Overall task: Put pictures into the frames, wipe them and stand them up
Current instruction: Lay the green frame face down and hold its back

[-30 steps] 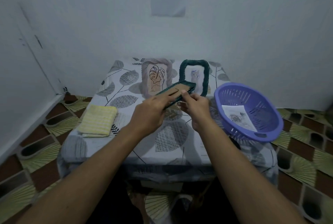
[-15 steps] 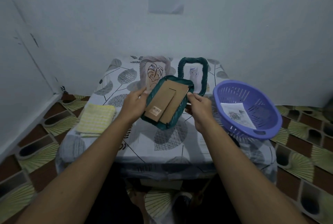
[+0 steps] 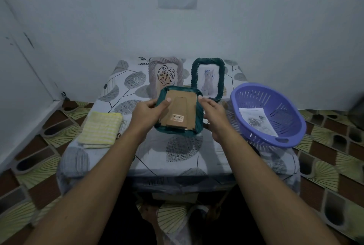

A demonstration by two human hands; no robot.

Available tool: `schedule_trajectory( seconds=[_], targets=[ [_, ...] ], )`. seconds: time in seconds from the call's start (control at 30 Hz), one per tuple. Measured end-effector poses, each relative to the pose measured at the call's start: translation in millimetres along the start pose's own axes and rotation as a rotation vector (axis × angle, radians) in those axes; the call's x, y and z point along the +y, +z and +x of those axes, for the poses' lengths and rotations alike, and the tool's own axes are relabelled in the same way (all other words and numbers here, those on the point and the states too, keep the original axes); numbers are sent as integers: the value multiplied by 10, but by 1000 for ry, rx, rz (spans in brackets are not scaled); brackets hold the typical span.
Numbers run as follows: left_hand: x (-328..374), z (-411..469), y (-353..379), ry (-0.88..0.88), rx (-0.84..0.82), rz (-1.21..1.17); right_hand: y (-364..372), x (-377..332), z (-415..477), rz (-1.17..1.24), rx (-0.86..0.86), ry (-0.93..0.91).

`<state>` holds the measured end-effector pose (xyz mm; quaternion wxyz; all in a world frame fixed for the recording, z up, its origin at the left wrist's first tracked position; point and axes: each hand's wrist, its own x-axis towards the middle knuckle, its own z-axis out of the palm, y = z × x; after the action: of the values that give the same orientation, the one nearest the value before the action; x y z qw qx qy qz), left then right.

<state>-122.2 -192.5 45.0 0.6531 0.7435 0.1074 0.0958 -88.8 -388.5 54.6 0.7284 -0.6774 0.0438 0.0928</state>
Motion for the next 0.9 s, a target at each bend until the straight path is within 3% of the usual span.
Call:
schedule_trajectory(
  seconds=[0.13,0.33,0.57,0.67,0.8,0.9],
  targets=[
    [-32,-54,65,0,-22,25,5,38,-45,6,-85,-34],
    [-147,-116,171,40,120,271,-44,206,10,-112,-51,-131],
    [-404,-165,259,48,120,446,-97,530,64,-301,-4,-122],
    [-555,-130,277,23,109,525,-88,673,86,-473,21,-120],
    [-736,-71,295,-28,94,634,-69,801,155,-915,70,-110],
    [-713,-81,299,-54,108,710,-104,805,184,-1054,73,-152]
  ],
)
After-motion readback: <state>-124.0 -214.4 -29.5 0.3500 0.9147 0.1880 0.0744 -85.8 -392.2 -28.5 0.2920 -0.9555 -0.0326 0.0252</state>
